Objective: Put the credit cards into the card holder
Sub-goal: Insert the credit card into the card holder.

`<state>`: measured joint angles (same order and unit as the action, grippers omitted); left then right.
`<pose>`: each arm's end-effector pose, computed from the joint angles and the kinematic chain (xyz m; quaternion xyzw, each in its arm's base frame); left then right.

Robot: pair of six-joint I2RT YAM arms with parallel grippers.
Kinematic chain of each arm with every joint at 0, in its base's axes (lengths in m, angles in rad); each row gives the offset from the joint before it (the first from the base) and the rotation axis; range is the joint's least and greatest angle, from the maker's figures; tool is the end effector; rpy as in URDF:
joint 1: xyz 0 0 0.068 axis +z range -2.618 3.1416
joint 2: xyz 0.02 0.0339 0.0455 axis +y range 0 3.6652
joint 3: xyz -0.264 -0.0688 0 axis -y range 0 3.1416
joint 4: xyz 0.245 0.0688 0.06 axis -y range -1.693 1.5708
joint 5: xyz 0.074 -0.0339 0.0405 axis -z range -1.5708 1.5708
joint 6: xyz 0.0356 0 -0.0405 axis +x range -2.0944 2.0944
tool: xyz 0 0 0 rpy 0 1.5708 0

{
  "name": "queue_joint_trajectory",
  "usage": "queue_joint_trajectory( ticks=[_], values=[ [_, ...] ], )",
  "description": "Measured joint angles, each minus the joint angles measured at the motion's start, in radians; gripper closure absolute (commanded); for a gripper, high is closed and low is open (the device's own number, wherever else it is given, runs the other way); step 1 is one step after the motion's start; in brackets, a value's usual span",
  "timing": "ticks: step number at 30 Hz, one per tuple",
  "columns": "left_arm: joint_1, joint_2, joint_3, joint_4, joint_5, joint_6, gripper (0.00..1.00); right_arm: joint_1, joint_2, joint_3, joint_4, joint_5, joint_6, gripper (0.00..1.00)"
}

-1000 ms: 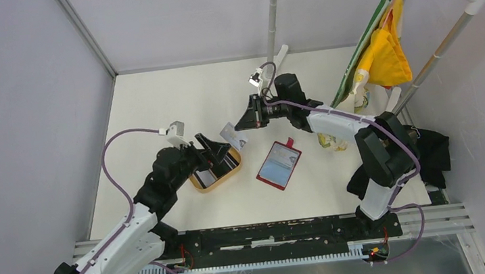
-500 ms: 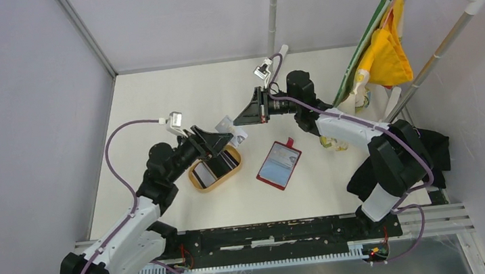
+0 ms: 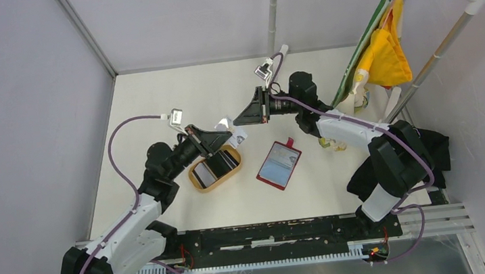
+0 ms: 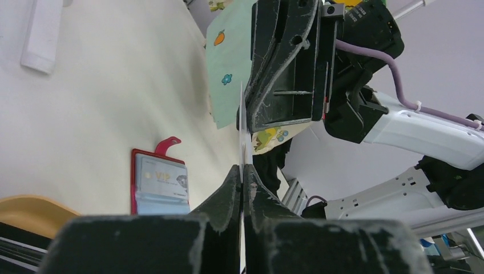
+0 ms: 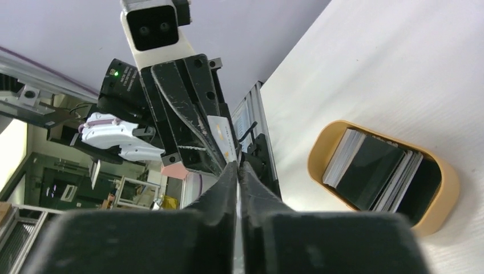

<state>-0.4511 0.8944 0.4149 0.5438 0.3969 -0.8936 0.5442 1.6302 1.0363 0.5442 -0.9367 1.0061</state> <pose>0.1798 -0.1024 0.2664 -0.0068 0.6858 -0.5509 0.4755 0.2994 0.2147 0.2849 -0.1549 0.7005 0.6641 0.2105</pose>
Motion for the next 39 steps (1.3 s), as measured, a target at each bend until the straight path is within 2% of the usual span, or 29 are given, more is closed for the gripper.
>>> queue_joint_trajectory(
  ticks=[1,2,6,8,10,12,13,14,15,16,19,26,30,33,34,39],
  values=[
    [0.000,-0.004,0.000,0.001,0.005,0.002,0.98,0.000,0.000,0.000,0.010,-0.004,0.000,0.69],
    [0.000,-0.008,0.000,0.001,0.008,0.008,0.98,0.000,0.000,-0.001,0.029,-0.011,-0.008,0.63],
    [0.000,-0.057,0.000,-0.026,0.026,0.075,0.98,0.001,-0.001,0.005,0.121,-0.129,-0.092,0.42],
    [0.000,-0.091,-0.002,-0.045,0.036,0.117,0.98,-0.002,-0.010,0.037,0.069,-0.194,-0.220,0.38],
    [0.000,-0.126,-0.013,-0.056,0.055,0.157,0.98,-0.005,-0.022,0.122,-0.140,-0.224,-0.463,0.36],
    [0.000,-0.156,-0.031,-0.067,0.078,0.190,0.98,-0.006,-0.025,0.251,-0.399,-0.185,-0.737,0.33],
    [0.000,-0.165,-0.040,-0.071,0.088,0.204,0.98,-0.006,-0.027,0.338,-0.539,-0.137,-0.896,0.25],
    [0.000,-0.170,-0.049,-0.072,0.106,0.213,0.98,-0.006,-0.035,0.383,-0.611,-0.100,-0.998,0.05],
    [0.000,-0.169,-0.055,-0.070,0.121,0.219,0.98,-0.006,-0.053,0.409,-0.668,-0.060,-1.094,0.02],
    [0.000,-0.163,-0.060,-0.069,0.141,0.227,0.98,-0.006,-0.093,0.412,-0.733,-0.018,-1.215,0.02],
    [-0.004,-0.121,-0.063,-0.041,0.190,0.233,0.98,-0.010,-0.203,0.353,-0.822,0.018,-1.393,0.02],
    [-0.066,0.045,-0.063,0.055,0.263,0.253,0.98,-0.010,-0.291,0.167,-0.863,-0.080,-1.473,0.02],
    [-0.148,0.084,-0.062,0.070,0.248,0.287,0.98,-0.018,-0.338,-0.052,-0.724,-0.097,-1.325,0.05],
    [-0.192,0.104,-0.056,0.081,0.224,0.311,0.98,-0.028,-0.336,-0.145,-0.606,-0.106,-1.167,0.11],
    [-0.197,0.109,-0.053,0.085,0.217,0.315,0.98,-0.029,-0.336,-0.147,-0.600,-0.107,-1.160,0.14],
    [-0.208,0.134,-0.048,0.120,0.180,0.323,0.98,-0.031,-0.333,-0.191,-0.373,-0.153,-0.925,0.25]
  ],
)
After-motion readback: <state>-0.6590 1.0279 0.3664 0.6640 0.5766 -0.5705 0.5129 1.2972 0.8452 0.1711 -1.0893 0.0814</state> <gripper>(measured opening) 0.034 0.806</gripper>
